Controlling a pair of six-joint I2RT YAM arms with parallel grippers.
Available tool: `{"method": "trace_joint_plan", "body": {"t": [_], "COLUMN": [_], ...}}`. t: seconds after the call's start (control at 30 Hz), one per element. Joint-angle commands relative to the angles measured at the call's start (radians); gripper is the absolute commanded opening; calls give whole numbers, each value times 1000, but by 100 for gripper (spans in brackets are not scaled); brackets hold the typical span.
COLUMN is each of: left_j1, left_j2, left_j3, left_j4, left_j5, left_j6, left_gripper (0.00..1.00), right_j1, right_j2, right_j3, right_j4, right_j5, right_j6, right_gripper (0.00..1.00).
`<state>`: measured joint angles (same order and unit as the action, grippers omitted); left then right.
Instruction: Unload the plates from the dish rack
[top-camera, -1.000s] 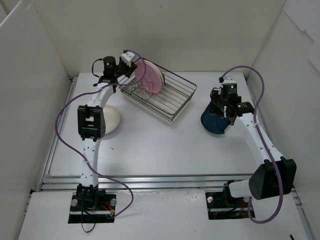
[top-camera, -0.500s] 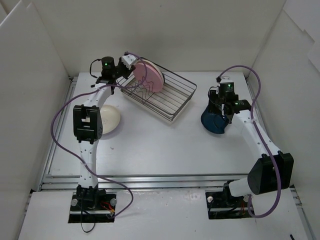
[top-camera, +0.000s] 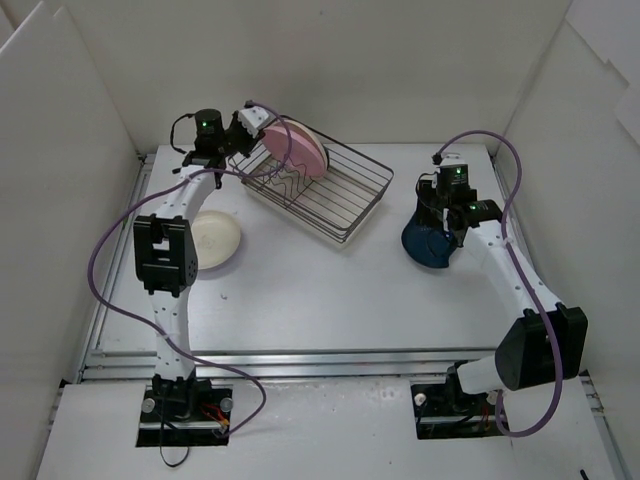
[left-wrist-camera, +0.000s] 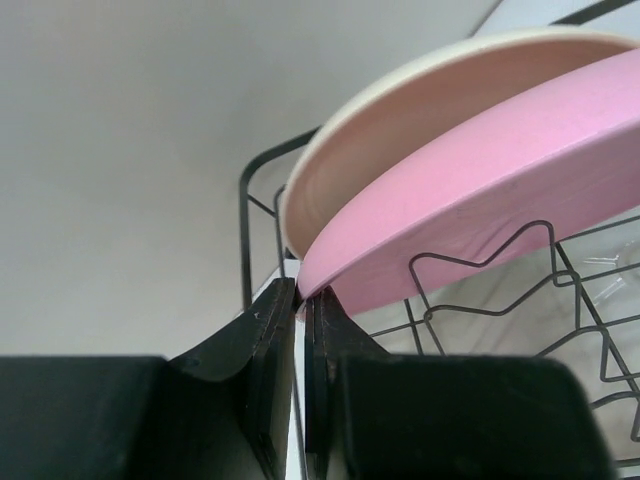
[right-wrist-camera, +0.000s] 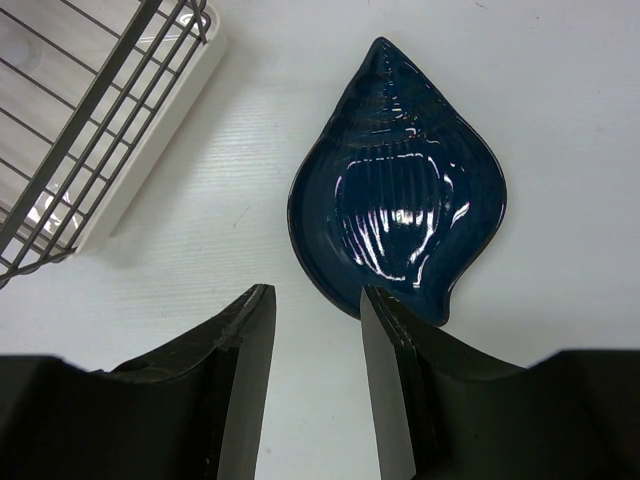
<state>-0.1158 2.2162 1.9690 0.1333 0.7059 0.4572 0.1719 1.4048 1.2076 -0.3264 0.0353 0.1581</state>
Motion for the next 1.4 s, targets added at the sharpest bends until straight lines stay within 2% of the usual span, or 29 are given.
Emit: {"method": "trace_joint_plan", "body": {"t": [0.0, 0.27, 0.67, 0.9, 1.07, 1.23, 1.37], "left_j1": [8, 8, 36, 36, 36, 57, 123], "left_j2": [-142, -174, -243, -265, -277, -300, -354], "left_j3": [39, 28, 57, 24, 51, 76, 100], "left_j4": [40, 54, -129, -83, -129, -318, -458], "left_j5": [6, -9, 23, 1, -23, -77, -132], "left_j6": [-32, -89, -45, -95, -111, -66, -83], "left_gripper": [0, 0, 0, 0, 0, 0, 0], "right_j1": [8, 8, 8, 11, 12, 11, 12], "right_j2": [-46, -72, -99, -89, -104, -119, -122], "right_j3": [32, 29, -6, 13, 3, -14, -36], "right_j4": [30, 29, 47, 41, 35, 41, 69], "right_j5": [6, 9, -14, -25, -21, -17, -23], "right_j6": [-3, -3, 23, 21, 18, 21, 21], "right_gripper": [40, 41, 41, 41, 41, 41, 41]}}
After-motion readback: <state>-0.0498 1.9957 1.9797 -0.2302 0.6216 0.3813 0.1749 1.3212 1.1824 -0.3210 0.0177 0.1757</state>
